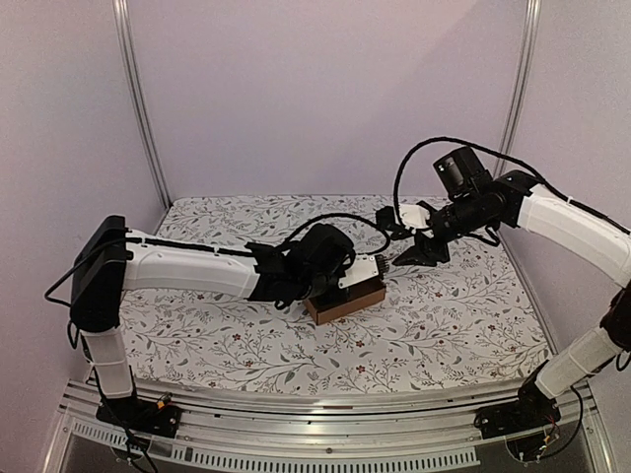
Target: Fold the paper box
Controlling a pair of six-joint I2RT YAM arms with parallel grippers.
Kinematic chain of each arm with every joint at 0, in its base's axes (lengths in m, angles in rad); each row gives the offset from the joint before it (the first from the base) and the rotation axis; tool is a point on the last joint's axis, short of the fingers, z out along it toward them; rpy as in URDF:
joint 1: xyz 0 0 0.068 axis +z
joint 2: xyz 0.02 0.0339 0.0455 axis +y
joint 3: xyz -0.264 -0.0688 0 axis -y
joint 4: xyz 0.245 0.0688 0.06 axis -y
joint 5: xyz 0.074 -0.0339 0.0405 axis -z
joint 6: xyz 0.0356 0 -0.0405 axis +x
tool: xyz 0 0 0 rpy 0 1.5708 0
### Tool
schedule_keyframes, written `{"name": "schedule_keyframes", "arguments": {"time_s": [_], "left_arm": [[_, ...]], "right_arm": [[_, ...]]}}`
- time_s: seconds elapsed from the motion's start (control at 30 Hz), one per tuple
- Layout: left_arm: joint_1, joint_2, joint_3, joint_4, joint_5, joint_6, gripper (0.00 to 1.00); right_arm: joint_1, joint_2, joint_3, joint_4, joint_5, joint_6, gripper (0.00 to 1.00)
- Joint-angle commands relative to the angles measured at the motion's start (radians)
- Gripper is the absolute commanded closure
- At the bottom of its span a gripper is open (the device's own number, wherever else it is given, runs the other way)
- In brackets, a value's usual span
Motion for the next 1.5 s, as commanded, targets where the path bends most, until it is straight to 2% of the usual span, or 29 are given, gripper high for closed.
{"name": "schedule_keyframes", "arguments": {"time_s": [0.0, 0.2, 0.37, 0.5, 0.87, 1.13, 1.33, 1.4, 1.47], "left_arm": [[-0.012, -0.04, -0.043, 0.057, 0.001, 0.016, 0.99], [-0.012, -0.093, -0.116, 0.155, 0.015, 0.034, 0.93], [-0.012, -0.135, -0.139, 0.169, 0.039, 0.056, 0.89], [-0.009, -0.153, -0.15, 0.168, 0.054, 0.063, 0.88], [-0.009, -0.159, -0.173, 0.183, 0.063, 0.049, 0.87], [-0.017, -0.248, -0.221, 0.174, 0.051, 0.036, 0.84], [-0.019, -0.489, -0.357, 0.162, -0.03, -0.093, 0.67], [0.001, -0.565, -0.41, 0.148, -0.086, -0.193, 0.63], [0.053, -0.654, -0.493, 0.094, -0.101, -0.369, 0.62]], "right_arm": [[0.026, 0.085, 0.006, 0.014, 0.113, -0.144, 0.48], [0.014, 0.129, -0.001, 0.036, 0.119, -0.148, 0.49], [-0.028, 0.101, 0.009, -0.039, 0.037, -0.161, 0.47], [-0.03, 0.11, 0.014, -0.094, 0.034, -0.203, 0.45], [-0.005, 0.19, 0.022, 0.103, 0.026, -0.093, 0.47], [-0.005, 0.237, 0.041, 0.145, 0.02, -0.075, 0.48], [-0.005, 0.255, 0.056, 0.159, 0.035, -0.069, 0.5], [-0.003, 0.257, 0.066, 0.163, 0.043, -0.066, 0.51], [0.0, 0.267, 0.088, 0.153, 0.049, -0.068, 0.51]]}}
